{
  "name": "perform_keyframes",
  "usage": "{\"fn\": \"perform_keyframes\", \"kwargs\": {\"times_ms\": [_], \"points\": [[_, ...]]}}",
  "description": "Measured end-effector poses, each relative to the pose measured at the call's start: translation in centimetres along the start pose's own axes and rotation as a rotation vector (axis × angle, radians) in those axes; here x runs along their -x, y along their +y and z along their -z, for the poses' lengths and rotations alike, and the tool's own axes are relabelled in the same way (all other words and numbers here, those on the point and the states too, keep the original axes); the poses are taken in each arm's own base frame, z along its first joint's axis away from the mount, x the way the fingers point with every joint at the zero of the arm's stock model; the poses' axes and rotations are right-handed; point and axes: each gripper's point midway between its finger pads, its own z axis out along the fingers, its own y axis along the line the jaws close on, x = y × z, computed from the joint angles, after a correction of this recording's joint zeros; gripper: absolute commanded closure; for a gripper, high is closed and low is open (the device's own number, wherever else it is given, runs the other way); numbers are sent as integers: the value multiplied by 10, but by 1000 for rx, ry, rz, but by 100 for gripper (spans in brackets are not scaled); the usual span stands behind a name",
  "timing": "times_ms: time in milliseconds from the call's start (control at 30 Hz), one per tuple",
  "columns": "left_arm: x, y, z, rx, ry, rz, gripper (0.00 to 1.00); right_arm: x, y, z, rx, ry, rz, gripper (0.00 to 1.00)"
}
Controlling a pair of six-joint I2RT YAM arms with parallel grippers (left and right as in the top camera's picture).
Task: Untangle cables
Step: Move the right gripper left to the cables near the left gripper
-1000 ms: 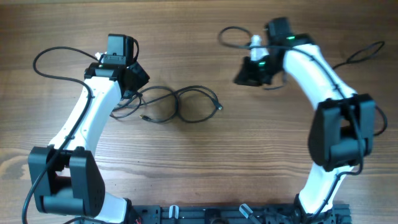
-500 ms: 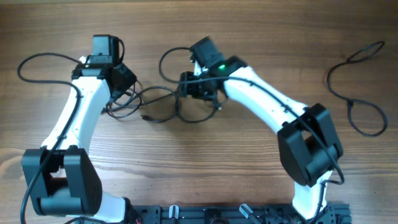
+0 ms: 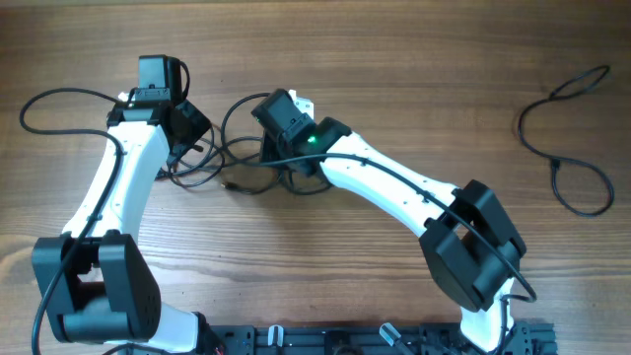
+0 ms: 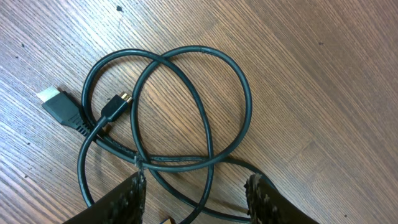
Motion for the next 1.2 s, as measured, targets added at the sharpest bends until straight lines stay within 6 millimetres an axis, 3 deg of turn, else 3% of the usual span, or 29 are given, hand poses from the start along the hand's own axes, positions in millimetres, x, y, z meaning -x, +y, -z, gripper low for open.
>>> {"fn": "perform_keyframes", "kwargs": {"times_ms": [333,633,833,933,1200], "points": [[0,0,0,0,0,0,42,-13,-8,-33,-45,14,-14,60],[0,0,0,0,0,1,42,-4,-16,-35,-87,-37,-18,66],[-3,3,0,12,13,-1,46,-14,-31,-49,-140,-6,-14,67],[-8,7,-1,27,28,-4,42,-15,-31,-50,-143,-4,-13,68],[-13,10,-13,18,23,0,43,-13,-29,-50,-134,-12,-14,69]]}}
